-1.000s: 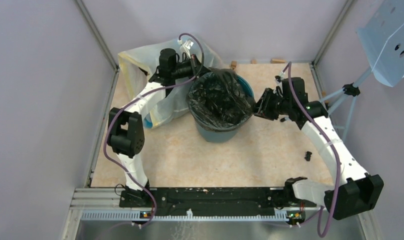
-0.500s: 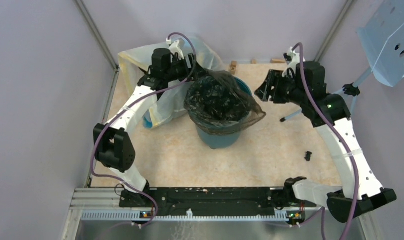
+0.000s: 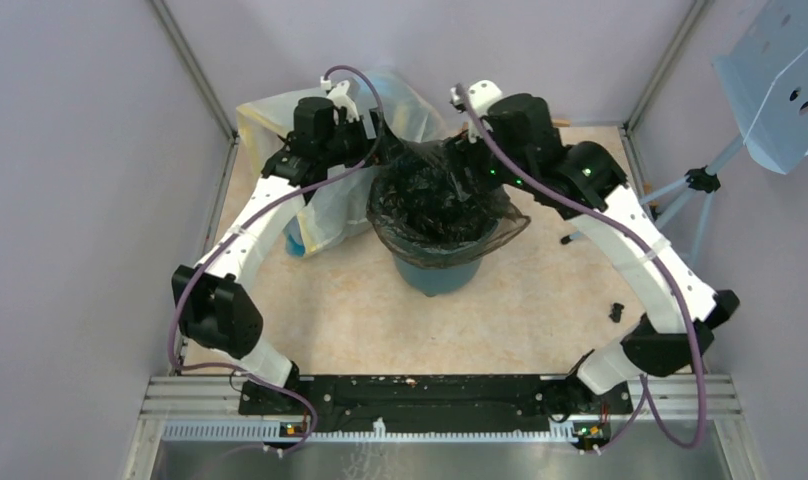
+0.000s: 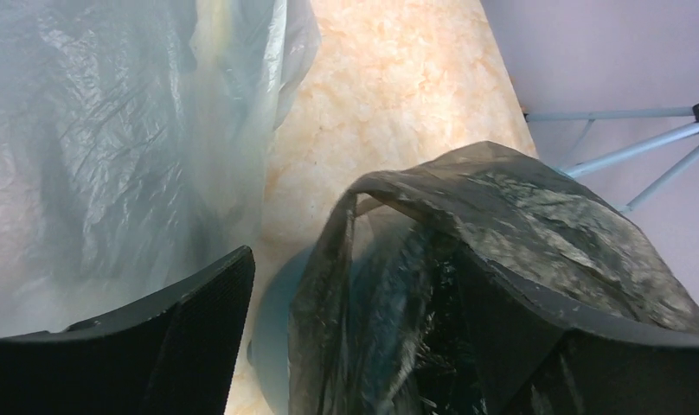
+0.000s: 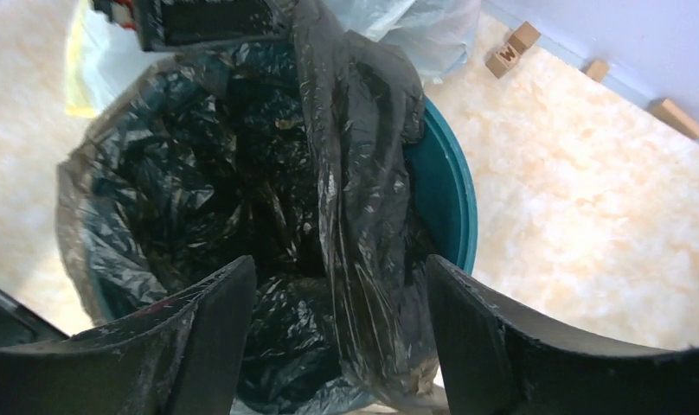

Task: Put the trash bags into the trash bin

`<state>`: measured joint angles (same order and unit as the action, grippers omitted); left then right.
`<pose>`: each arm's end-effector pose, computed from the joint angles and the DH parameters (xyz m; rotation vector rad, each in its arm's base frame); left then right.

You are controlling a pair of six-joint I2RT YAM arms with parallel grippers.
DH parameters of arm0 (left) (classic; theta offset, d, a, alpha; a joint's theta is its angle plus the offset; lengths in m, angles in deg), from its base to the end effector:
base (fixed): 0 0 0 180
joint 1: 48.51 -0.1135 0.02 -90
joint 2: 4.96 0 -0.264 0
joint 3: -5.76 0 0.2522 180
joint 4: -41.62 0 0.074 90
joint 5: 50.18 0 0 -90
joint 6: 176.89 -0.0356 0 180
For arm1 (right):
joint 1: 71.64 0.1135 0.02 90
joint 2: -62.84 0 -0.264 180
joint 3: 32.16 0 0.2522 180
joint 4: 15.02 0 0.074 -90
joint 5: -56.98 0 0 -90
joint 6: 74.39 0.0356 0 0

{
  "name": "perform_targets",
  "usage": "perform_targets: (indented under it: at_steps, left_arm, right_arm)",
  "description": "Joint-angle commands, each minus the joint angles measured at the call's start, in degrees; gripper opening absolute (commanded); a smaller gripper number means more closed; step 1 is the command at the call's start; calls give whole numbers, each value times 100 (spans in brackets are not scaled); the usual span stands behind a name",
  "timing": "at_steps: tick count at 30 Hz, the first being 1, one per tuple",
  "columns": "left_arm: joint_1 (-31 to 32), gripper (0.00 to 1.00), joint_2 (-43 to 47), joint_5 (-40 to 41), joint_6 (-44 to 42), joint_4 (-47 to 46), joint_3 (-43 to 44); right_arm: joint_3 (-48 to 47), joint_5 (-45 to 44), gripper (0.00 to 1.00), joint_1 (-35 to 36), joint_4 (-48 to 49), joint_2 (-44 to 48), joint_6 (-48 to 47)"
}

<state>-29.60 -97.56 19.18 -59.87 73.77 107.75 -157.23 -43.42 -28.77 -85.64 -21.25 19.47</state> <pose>0.3552 -0.1349 0.3769 0.1017 2.0441 -0.8677 0.2081 0.1844 0.4876 -0.5937 2.0075 0.3075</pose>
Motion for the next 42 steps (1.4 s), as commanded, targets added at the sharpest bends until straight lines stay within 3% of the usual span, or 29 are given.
perform_targets:
  at_steps: [1,5,7,13,19,23,30,42]
  left_arm:
    - [14,90,496,-6,-145,-122,-105]
    - [10,89,528,-55,-169,-166,-151]
    - [14,88,479,-87,-195,-125,-95]
    - [6,76,227,-142,-95,-388,-146]
    - [7,64,34,-324,13,-471,-45]
    - [7,48,-32,-424,23,-503,-101]
    - [-46,32,-251,-603,-1,-534,-84]
    - [-77,29,-387,-936,90,-683,-271]
  right_arm:
    - [-570,-672,72,291,-490,-498,-891]
    - [-538,-852,70,347,-492,-752,-1050]
    - [-483,-969,64,345,-390,-796,-1113]
    - [-480,-1291,30,309,-273,-963,-1100]
    - [-813,-434,0,-281,-399,-1157,-439]
    - [-579,3,0,-625,-102,-1087,-99]
    - [-271,995,0,-1519,266,-1063,681]
    - [56,2407,0,-2405,593,-1494,997]
